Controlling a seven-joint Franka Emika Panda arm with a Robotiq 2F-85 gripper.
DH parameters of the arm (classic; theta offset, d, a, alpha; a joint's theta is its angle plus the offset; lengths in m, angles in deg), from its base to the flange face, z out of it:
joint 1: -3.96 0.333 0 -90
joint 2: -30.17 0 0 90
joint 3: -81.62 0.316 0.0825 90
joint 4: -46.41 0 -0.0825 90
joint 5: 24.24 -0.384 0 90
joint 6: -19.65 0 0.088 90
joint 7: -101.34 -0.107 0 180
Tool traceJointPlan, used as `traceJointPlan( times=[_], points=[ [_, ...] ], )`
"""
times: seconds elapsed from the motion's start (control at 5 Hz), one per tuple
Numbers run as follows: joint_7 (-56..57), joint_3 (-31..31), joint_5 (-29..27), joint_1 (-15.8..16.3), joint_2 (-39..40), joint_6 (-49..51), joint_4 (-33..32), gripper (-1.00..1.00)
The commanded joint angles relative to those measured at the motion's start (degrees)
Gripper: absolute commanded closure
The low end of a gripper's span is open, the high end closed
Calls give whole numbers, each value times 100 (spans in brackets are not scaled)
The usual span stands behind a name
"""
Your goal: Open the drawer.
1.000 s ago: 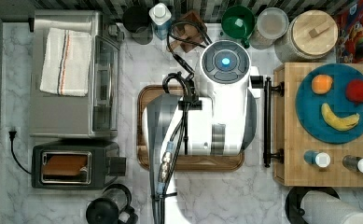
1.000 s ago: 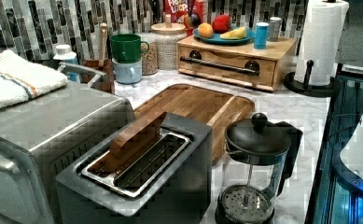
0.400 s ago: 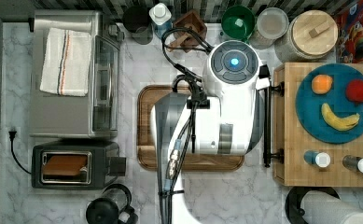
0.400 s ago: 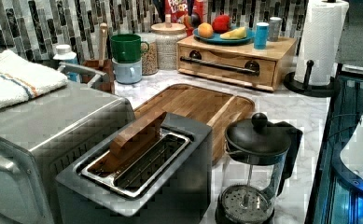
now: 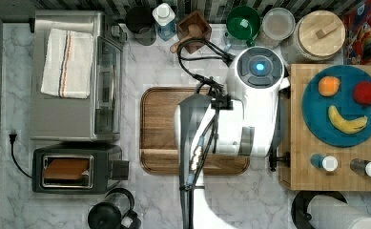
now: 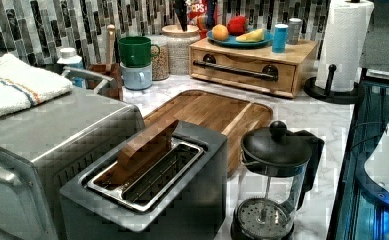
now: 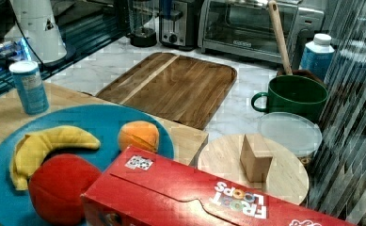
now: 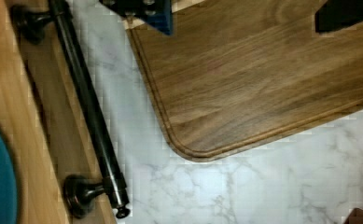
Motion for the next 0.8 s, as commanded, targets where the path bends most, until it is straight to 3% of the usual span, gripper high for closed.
traceJointPlan(
  times=[0.2, 0.8],
  points=[
    [1074, -258, 425, -212, 15, -431, -241, -100],
    [1697, -413, 788, -351, 236, -951, -351, -100]
  ],
)
